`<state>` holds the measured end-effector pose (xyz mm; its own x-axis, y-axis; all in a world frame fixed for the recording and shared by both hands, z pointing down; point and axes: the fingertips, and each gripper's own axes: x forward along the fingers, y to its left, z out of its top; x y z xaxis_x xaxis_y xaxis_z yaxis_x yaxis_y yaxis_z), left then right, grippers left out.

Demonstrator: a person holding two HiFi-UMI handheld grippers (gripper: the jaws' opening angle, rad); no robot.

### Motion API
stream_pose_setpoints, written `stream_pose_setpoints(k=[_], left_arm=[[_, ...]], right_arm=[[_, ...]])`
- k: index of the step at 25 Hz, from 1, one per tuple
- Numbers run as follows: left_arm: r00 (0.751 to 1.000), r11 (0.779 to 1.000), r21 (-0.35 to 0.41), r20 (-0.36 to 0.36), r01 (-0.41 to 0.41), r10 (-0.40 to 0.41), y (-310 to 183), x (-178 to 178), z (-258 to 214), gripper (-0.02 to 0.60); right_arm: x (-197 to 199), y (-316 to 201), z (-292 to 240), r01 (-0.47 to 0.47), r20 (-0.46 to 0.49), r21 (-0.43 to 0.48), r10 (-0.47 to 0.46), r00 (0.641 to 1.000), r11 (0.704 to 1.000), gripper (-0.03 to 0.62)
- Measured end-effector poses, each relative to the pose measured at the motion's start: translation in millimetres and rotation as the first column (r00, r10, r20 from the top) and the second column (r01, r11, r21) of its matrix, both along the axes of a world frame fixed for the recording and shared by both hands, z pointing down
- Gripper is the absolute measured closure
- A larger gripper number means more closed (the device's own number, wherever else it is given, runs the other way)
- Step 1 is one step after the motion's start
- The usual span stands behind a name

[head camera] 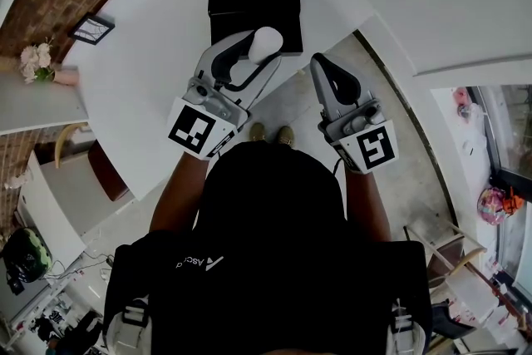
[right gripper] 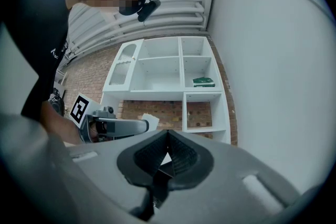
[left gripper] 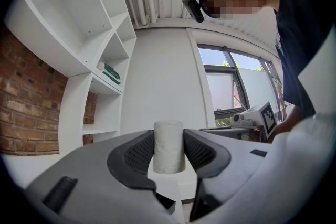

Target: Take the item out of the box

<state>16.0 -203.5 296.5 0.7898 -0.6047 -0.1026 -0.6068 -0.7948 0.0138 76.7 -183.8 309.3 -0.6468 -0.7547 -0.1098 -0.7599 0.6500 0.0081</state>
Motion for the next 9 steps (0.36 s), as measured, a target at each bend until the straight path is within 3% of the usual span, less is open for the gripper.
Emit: stream_pose_setpoints(k=[9], left_arm=[[1.0, 1.0, 0.003, -0.001, 0.001, -0.001, 1.4, -0.7, -1.8, 0.408]], right_arm=[[-0.7, 1.4, -1.2, -0.001, 0.007, 0.002, 0.001, 1.0, 1.0, 0.594]])
